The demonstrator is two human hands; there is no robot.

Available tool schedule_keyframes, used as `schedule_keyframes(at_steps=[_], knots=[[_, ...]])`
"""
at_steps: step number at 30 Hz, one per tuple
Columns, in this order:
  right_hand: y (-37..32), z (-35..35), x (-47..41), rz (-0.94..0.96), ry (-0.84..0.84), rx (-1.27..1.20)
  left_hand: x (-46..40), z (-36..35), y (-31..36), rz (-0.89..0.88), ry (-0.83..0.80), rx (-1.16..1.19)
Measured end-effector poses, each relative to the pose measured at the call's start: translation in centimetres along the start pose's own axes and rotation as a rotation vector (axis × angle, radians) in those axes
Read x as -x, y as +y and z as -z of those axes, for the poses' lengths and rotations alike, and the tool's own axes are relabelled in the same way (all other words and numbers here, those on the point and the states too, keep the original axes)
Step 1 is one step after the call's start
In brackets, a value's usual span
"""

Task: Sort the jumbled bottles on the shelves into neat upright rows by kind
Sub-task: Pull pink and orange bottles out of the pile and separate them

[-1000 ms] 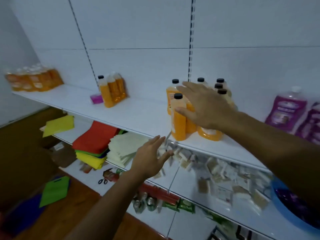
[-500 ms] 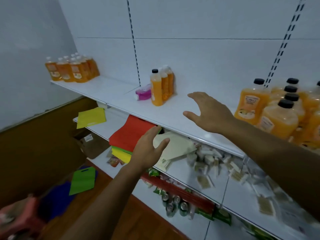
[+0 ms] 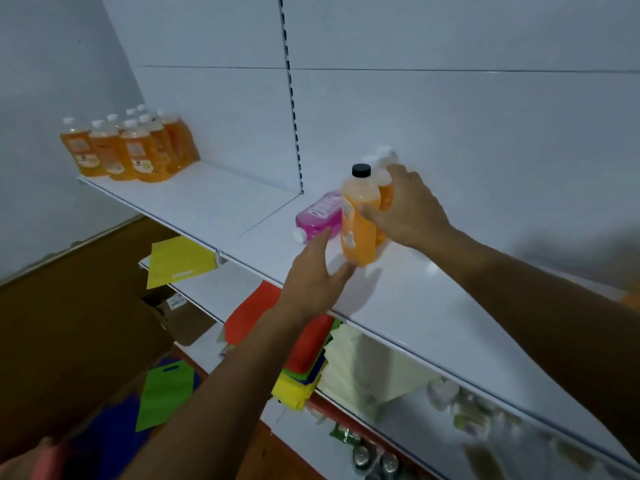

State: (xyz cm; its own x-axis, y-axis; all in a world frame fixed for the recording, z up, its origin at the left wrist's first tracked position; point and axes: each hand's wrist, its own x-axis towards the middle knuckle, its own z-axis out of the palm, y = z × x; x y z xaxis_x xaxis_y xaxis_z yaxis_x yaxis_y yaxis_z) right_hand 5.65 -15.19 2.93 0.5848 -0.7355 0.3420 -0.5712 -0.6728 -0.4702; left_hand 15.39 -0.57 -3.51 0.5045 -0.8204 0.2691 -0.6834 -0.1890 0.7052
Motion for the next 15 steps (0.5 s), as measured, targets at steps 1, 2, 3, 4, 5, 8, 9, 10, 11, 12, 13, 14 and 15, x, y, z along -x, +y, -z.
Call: schedule_keyframes(at_steps=[1,2,3,4,5,8,9,10,11,12,13,14,15], knots=[[-0.1,-0.4,-0.9,-0.006,0.021,-0.002,-1.3,-0.1,-0.5,0.001,0.003,0.04],[-0.2,-0.9,-1.7,-0.01,0.026,-0.01,-2.4,-0.2,-1.3,0.002,-0.004,0.08],[-0.3,-1.5,-2.3,-0.011,0.018,-0.026,-3.5,-0.3,-2.1,0.01,-0.019,0.118],[-0.3,-1.9,-2.8,-0.014,-0.003,-0.053,-4.5,-0.5,-2.9,0.023,-0.042,0.16],[-0.3,-2.4,-3.2,-0.016,-0.032,-0.088,-5.4,-0.6,-3.5,0.037,-0.068,0.205],[-0.2,-3.5,-3.6,-0.015,-0.108,-0.122,-7.9,-1.1,-5.1,0.02,-0.137,0.331],[-0.2,-3.7,-3.6,-0.031,-0.1,-0.126,-8.5,-1.1,-5.3,-0.007,-0.164,0.364],[-0.4,-3.7,-3.5,-0.053,-0.092,-0.142,-9.0,-1.2,-5.5,-0.046,-0.192,0.401],[-0.6,-3.6,-3.5,-0.074,-0.09,-0.159,-9.3,-1.2,-5.6,-0.093,-0.219,0.425],[-0.9,-3.2,-3.3,-0.091,-0.096,-0.162,-9.7,-1.3,-5.8,-0.137,-0.243,0.449],[-1.2,-2.8,-2.9,-0.098,-0.101,-0.158,-9.9,-1.5,-6.0,-0.173,-0.26,0.461],[-1.4,-2.3,-2.3,-0.111,-0.102,-0.151,-10.1,-1.7,-6.0,-0.201,-0.272,0.459],[-1.4,-1.8,-1.6,-0.123,-0.092,-0.141,-10.3,-1.8,-5.7,-0.23,-0.293,0.438]])
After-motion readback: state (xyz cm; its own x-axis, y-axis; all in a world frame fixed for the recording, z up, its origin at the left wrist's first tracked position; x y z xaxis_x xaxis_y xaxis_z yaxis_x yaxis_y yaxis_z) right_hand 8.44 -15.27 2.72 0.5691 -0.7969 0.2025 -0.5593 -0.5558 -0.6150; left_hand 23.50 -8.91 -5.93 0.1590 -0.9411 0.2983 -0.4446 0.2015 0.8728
